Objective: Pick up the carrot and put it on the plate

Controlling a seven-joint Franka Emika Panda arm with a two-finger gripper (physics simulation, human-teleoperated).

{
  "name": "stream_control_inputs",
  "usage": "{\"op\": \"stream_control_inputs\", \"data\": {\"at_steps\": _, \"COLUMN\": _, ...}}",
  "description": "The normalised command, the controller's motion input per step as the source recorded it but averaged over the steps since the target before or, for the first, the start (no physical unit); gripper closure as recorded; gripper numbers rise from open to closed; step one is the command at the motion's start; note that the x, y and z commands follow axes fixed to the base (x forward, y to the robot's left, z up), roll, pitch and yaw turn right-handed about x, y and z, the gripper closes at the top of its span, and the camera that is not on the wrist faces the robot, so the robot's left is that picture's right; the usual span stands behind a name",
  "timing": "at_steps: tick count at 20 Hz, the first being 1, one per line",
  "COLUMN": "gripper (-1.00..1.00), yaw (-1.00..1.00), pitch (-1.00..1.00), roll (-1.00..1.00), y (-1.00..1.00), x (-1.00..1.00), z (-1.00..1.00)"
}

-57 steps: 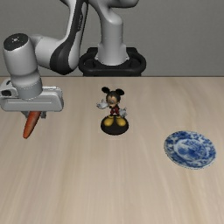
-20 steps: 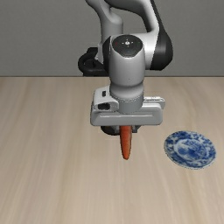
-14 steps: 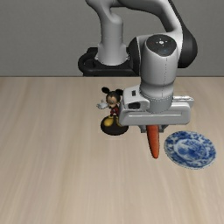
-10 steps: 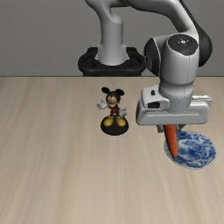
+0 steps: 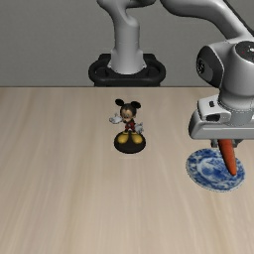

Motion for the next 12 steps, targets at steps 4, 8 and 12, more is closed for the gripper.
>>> {"op": "stream_control_inputs", "data": {"at_steps": 4, "gripper": -1.0, "yaw": 0.0, "pitch": 0.0, "roll": 0.0, "y": 0.0, "x": -0.5, "z": -0.25}}
{"op": "stream_control_inputs", "data": {"at_steps": 8, "gripper": -1.0, "yaw": 0.0, "pitch": 0.0, "roll": 0.0, "y": 0.0, "x": 0.0, "z": 0.0}}
{"op": "stream_control_inputs", "data": {"at_steps": 12, "gripper": -1.0, "yaw": 0.0, "pitch": 0.0, "roll": 0.0, "y": 0.0, "x": 0.0, "z": 0.0}}
